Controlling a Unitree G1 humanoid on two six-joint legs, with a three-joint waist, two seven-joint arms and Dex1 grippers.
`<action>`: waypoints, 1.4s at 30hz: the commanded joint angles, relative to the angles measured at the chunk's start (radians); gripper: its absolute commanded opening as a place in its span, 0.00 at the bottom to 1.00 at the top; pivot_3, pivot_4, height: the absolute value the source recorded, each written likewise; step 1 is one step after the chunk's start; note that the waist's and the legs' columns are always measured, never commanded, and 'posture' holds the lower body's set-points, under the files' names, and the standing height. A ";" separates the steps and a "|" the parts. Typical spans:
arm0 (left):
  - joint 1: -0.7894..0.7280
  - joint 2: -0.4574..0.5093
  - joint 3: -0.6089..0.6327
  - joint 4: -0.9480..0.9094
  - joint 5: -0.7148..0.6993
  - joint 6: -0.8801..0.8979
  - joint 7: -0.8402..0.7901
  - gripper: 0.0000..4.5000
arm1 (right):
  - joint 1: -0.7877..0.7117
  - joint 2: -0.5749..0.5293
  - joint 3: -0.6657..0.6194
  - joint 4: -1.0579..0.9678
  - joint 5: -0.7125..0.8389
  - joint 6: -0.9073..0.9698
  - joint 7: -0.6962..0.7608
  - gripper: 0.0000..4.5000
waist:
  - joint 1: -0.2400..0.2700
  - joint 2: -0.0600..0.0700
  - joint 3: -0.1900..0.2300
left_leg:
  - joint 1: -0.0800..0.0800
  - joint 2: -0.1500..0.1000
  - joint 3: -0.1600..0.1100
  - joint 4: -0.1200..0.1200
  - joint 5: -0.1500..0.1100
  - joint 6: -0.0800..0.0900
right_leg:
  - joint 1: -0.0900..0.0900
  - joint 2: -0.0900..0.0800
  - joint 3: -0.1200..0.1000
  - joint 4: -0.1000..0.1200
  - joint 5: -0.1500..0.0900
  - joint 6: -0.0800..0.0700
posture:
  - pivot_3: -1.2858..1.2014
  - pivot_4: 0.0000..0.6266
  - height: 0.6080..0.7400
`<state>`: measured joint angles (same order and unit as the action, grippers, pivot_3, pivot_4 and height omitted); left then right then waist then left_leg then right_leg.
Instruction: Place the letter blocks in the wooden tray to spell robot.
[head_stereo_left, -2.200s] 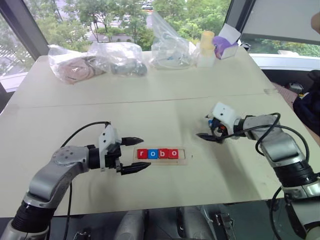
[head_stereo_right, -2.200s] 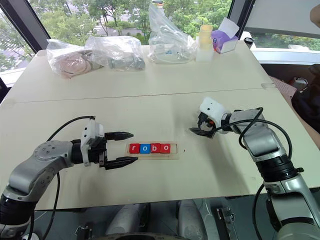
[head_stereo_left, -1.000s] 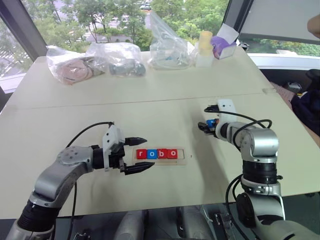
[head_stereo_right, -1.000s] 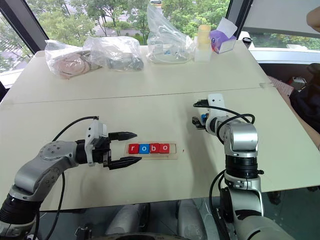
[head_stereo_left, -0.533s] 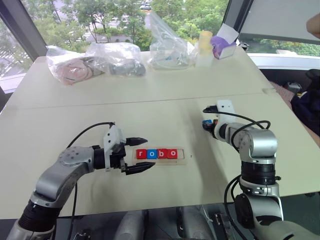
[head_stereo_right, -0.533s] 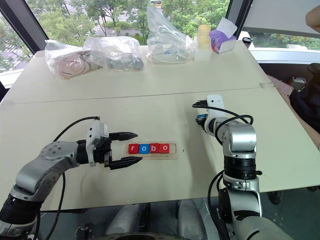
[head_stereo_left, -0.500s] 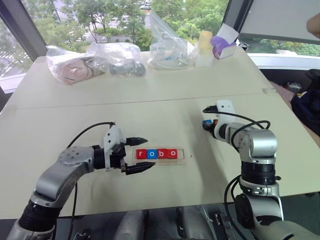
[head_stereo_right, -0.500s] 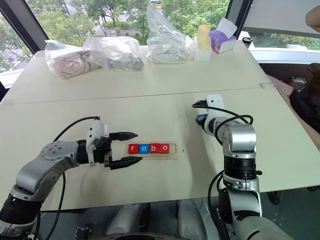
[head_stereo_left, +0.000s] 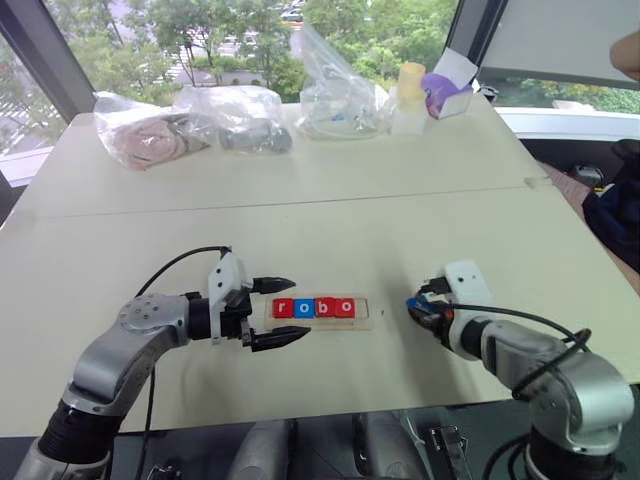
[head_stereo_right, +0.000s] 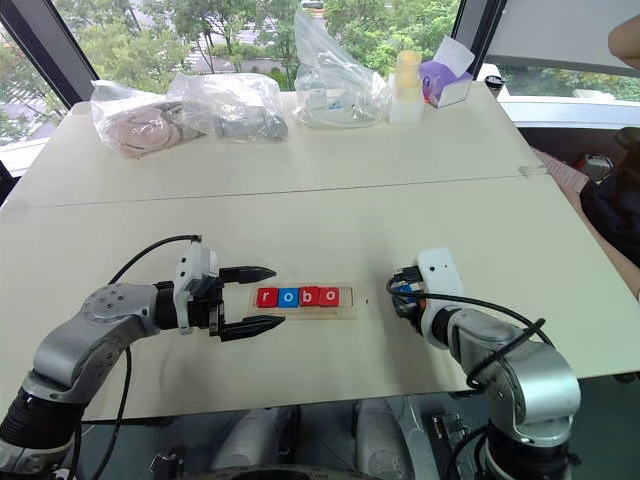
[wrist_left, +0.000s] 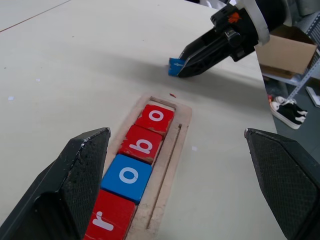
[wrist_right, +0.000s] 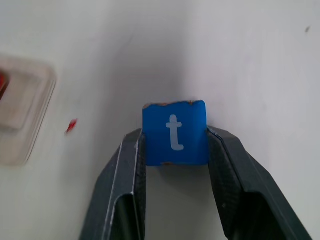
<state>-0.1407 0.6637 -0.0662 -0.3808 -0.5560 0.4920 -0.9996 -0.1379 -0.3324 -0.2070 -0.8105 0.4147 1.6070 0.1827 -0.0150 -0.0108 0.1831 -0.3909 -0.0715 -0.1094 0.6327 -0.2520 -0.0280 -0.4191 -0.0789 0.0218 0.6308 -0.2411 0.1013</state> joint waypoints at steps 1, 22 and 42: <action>-0.013 -0.006 -0.001 -0.006 0.003 -0.015 -0.004 1.00 | -0.002 -0.002 -0.028 -0.016 0.092 0.007 -0.047 0.49 | 0.001 0.000 0.000 | 0.000 0.000 0.000 0.000 0.000 0.000 | 0.000 0.000 0.000 0.000 0.000 0.000 | 0.52 0.24 1.00; -0.030 -0.016 0.020 -0.005 0.012 -0.011 0.008 1.00 | -0.179 -0.723 0.397 0.662 -0.189 -1.312 0.971 0.99 | -0.002 -0.001 0.003 | 0.001 0.000 0.002 0.002 0.000 0.001 | 0.004 -0.001 -0.001 -0.002 -0.001 0.004 | 0.52 0.24 1.00; 0.013 0.017 0.036 -0.015 0.015 -0.035 -0.026 1.00 | -0.284 -0.585 0.420 0.842 -0.241 -1.397 1.103 0.25 | 0.003 -0.001 0.003 | 0.001 -0.001 0.000 0.001 0.000 0.001 | 0.003 -0.002 -0.001 -0.002 0.000 0.003 | 0.52 0.24 1.00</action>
<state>-0.1276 0.6679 -0.0554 -0.3682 -0.5362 0.4830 -1.0071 -0.4156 -0.9204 0.2459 0.0757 0.1615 0.2073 1.2894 -0.0124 -0.0118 0.1859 -0.3903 -0.0721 -0.1093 0.6336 -0.2525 -0.0274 -0.4164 -0.0812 0.0208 0.6288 -0.2413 0.1044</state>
